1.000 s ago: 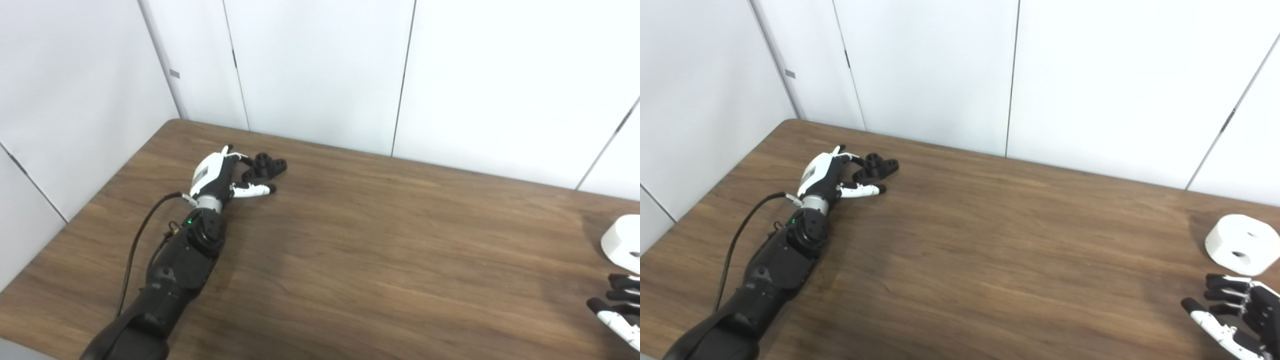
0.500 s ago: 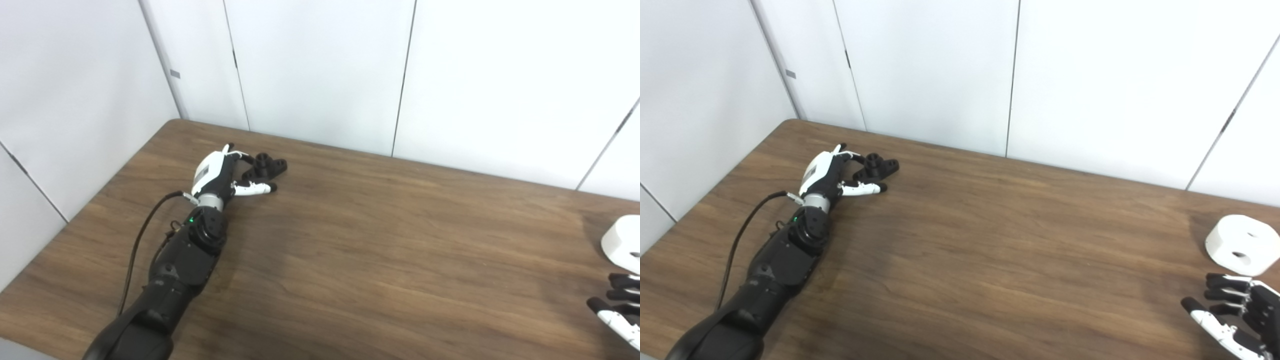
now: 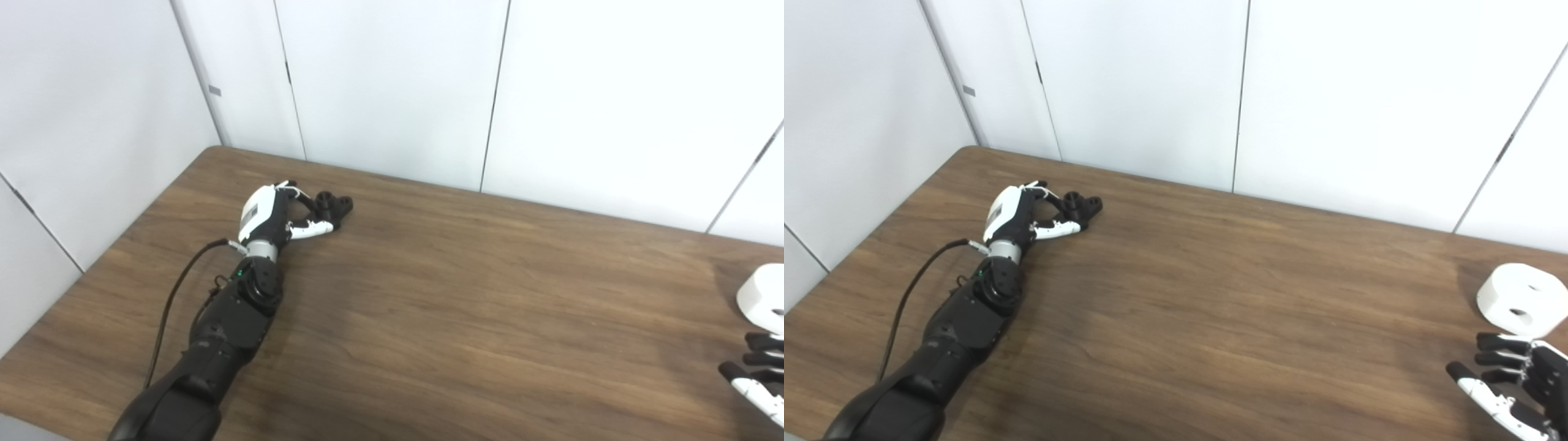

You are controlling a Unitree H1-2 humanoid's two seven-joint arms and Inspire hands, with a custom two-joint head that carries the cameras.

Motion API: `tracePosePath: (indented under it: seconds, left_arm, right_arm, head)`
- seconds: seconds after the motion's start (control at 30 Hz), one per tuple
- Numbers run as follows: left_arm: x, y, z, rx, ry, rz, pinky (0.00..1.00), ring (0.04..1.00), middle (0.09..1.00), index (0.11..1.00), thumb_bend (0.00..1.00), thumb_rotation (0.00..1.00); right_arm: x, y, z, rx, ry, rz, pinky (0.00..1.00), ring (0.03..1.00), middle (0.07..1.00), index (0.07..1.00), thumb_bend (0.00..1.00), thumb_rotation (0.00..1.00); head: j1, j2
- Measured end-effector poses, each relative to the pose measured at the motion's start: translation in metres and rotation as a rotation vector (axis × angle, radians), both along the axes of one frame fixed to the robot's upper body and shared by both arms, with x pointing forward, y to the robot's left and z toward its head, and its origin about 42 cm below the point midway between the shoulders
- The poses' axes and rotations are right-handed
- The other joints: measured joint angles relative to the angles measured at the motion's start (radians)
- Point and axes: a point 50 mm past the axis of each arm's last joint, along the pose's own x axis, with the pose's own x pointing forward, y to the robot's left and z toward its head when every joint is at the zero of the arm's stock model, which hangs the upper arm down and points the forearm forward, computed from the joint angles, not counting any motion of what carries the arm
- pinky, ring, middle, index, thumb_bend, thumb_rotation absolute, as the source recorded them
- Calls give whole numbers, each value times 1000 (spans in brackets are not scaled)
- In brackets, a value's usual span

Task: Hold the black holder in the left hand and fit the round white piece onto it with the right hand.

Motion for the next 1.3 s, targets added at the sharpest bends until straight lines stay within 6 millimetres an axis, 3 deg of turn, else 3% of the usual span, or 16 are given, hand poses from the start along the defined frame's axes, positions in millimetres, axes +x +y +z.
tracePosePath:
  seconds: [0.5, 0.77, 0.87, 1.03, 1.3]
  left_arm:
    - [0, 2, -1, -5, -13, -7, 942, 981, 901, 484, 524, 56]
    - [-2, -5, 0, 2, -10, -79, 989, 972, 894, 484, 525, 60]
    - [-3, -15, 0, 9, -17, -141, 931, 964, 886, 483, 525, 60]
    - [-8, -49, 2, 6, -13, -308, 990, 996, 907, 483, 525, 59]
    - [-16, -84, 7, -24, -2, -473, 937, 1000, 922, 482, 525, 62]
  right_arm:
    - [1, 2, 0, -17, 3, 0, 488, 583, 661, 498, 510, 145]
    - [6, 3, -2, -14, 6, -1, 487, 585, 660, 498, 510, 143]
    - [7, 5, -4, -6, 10, -3, 483, 582, 663, 498, 509, 141]
    - [10, 7, -3, -1, 5, -1, 471, 572, 659, 498, 510, 142]
    - [13, 11, -5, 14, 1, -9, 444, 551, 656, 498, 511, 140]
  head:
    - [-2, -9]
    - [-3, -20]
    - [-11, -25]
    - [-20, -28]
    - [-101, -17]
